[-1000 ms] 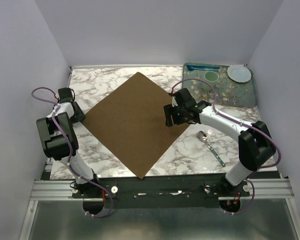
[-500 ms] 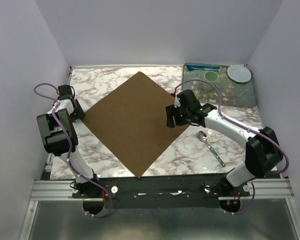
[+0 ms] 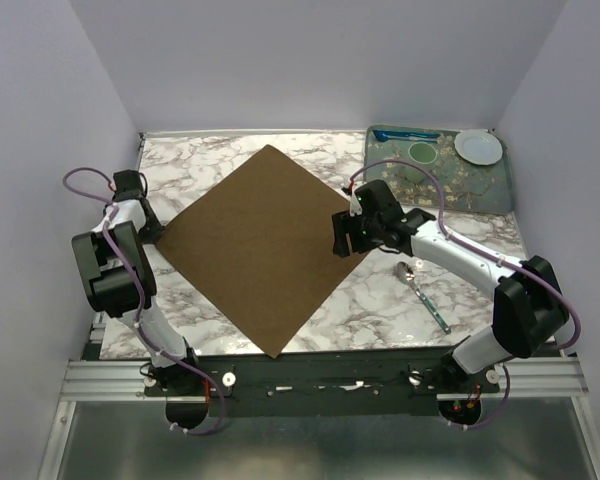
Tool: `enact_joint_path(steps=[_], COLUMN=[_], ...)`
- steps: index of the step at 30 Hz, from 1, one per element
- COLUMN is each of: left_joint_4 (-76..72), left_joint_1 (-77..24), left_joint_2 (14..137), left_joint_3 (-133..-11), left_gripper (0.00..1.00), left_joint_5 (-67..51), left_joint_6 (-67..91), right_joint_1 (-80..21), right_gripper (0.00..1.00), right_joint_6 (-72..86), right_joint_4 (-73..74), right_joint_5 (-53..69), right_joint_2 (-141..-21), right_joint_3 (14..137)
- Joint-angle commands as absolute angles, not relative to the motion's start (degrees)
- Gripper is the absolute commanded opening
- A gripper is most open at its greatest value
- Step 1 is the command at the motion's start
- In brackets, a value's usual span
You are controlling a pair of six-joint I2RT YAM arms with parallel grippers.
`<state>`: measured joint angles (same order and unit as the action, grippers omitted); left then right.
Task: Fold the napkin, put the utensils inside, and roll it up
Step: Fold the napkin
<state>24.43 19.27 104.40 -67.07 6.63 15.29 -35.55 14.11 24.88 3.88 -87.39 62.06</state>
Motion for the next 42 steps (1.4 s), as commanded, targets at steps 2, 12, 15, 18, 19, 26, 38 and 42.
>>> enact_joint_path(steps=[2,12,15,18,19,26,38,42], left_joint_4=[29.52,34.28,34.28,34.37,34.37,34.72,34.81,34.54], left_joint_1=[15.67,-10.26,-18.26,-24.86,-26.44,-35.24,-40.52,-40.43], left_joint_2=[93.10,87.01,92.53,99.56,101.32,114.24,124.09,125.16], left_joint_3=[-65.31,-69.86,-75.04,-81.90,-85.22,-97.46,-108.54,-108.63], left_gripper=[0.00,0.00,0.00,0.00,0.00,0.00,0.00,0.00], left_joint_5=[14.84,20.57,18.46,17.67,17.41,14.42,10.64,9.23], left_joint_6=[21.26,32.32,34.71,35.59,36.12,36.47,37.18,37.44], right_joint_1=[-35.25,-27.52,-25.76,-24.70,-24.52,-23.12,-17.32,-15.91], right_gripper=[0.75,0.74,0.74,0.74,0.74,0.75,0.75,0.75], right_joint_6=[16.34,18.63,18.54,18.54,18.63,19.07,22.32,26.35], right_joint_4=[25.40,29.53,30.23,31.02,31.37,31.73,24.71,15.14], right_joint_5=[3.43,5.98,5.63,5.36,5.36,4.40,17.12,29.67], right_joint_2=[-85.61,-80.60,-79.10,-77.79,-77.44,-75.59,-79.89,-84.54], right_joint_3=[60.64,60.12,59.41,58.80,58.54,55.81,52.74,51.95])
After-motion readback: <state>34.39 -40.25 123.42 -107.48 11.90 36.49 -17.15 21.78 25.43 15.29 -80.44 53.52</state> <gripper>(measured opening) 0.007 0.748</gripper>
